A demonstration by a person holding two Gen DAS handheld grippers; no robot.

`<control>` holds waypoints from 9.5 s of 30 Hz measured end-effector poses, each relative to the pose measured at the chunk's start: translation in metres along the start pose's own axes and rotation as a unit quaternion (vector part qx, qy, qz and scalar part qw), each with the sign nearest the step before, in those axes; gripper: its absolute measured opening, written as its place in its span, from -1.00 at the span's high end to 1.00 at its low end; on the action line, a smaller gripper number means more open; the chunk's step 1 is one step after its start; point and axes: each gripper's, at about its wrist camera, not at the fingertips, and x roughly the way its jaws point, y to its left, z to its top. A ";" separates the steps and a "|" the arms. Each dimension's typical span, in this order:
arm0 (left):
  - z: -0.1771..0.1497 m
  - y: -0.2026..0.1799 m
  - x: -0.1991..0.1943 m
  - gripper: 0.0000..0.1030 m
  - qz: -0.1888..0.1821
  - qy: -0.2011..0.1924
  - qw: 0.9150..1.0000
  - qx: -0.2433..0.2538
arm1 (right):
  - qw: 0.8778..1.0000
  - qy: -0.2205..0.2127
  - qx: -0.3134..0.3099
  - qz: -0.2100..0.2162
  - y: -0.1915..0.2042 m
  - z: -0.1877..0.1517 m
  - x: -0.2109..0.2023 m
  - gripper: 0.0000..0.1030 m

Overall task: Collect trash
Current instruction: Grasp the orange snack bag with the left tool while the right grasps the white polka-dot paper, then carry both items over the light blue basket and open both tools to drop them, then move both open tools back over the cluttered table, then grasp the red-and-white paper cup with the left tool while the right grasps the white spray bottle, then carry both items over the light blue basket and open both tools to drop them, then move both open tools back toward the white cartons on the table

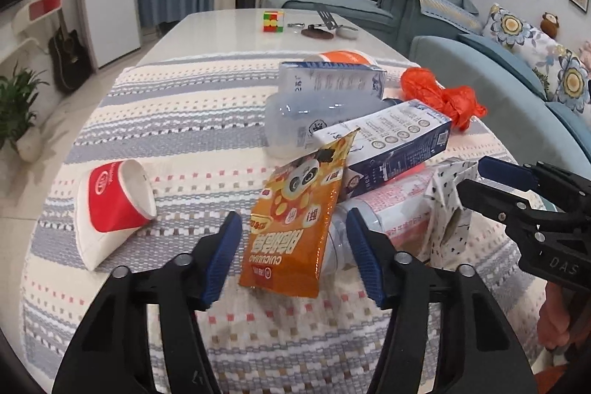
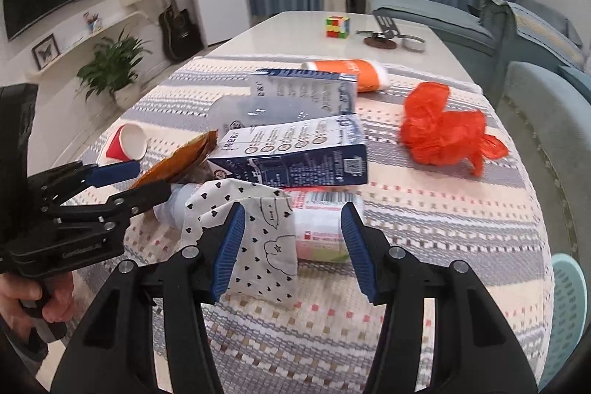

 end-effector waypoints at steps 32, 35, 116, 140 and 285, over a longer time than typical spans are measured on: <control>0.016 -0.028 -0.071 1.00 -0.146 -0.073 0.986 -0.021 | 0.997 -0.079 -0.024 0.008 -0.008 -0.004 -0.089 0.97; 0.024 -0.059 -0.082 1.00 -0.167 -0.084 0.982 0.006 | 0.994 -0.102 -0.001 -0.027 -0.032 -0.008 -0.117 0.97; 0.055 -0.185 -0.101 -0.45 -0.219 -0.108 0.966 0.084 | 0.960 -0.157 0.180 -0.146 -0.131 -0.061 -0.204 -0.19; 0.017 0.139 -0.037 -0.70 0.052 -0.014 0.980 -0.193 | 1.000 -0.009 0.024 0.008 -0.014 0.018 -0.015 -0.26; 0.069 -0.038 0.004 -0.42 -0.088 -0.022 0.996 -0.023 | 0.973 -0.065 0.191 -0.111 -0.137 -0.057 -0.069 0.36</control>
